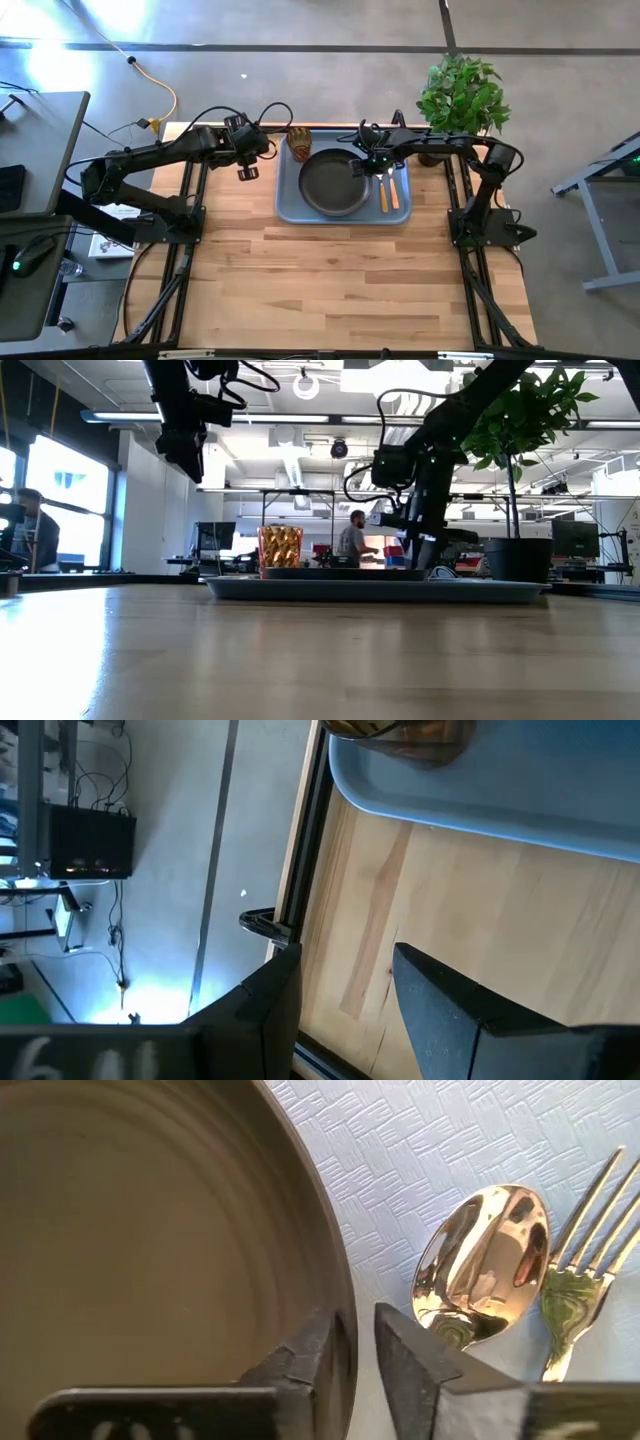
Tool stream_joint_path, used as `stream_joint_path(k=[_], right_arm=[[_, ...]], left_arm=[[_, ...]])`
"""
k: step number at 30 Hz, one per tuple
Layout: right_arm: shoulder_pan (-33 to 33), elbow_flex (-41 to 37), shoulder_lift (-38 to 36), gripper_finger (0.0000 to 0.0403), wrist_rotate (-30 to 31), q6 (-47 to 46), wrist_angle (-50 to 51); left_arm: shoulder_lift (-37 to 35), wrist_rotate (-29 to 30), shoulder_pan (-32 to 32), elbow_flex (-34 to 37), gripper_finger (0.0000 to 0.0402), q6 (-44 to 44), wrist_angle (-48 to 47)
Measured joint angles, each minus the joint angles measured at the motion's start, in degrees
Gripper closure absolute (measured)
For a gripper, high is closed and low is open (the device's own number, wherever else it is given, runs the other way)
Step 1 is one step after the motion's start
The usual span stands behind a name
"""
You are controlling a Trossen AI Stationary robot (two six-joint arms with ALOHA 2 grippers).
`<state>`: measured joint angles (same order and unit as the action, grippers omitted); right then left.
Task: Pick and place plate/cup/fork/spoon on tray
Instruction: Return to Home Position
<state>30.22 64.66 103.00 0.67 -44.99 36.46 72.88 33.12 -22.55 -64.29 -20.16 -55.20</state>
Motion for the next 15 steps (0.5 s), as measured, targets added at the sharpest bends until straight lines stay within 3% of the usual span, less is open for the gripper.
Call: stream_joint_path(k=[6, 15], right_arm=[[0.0, 0.0, 0.0, 0.0307, -0.3, 0.2, -0.2], [0.0, 0.9, -1.8, 0.0304, 0.8, 0.2, 0.4]], left_arm=[[0.0, 0.0, 0.0, 0.0, 0.0254, 0.0, 0.0], [0.0, 0.0, 0.0, 0.0, 0.0254, 0.4, 0.1]])
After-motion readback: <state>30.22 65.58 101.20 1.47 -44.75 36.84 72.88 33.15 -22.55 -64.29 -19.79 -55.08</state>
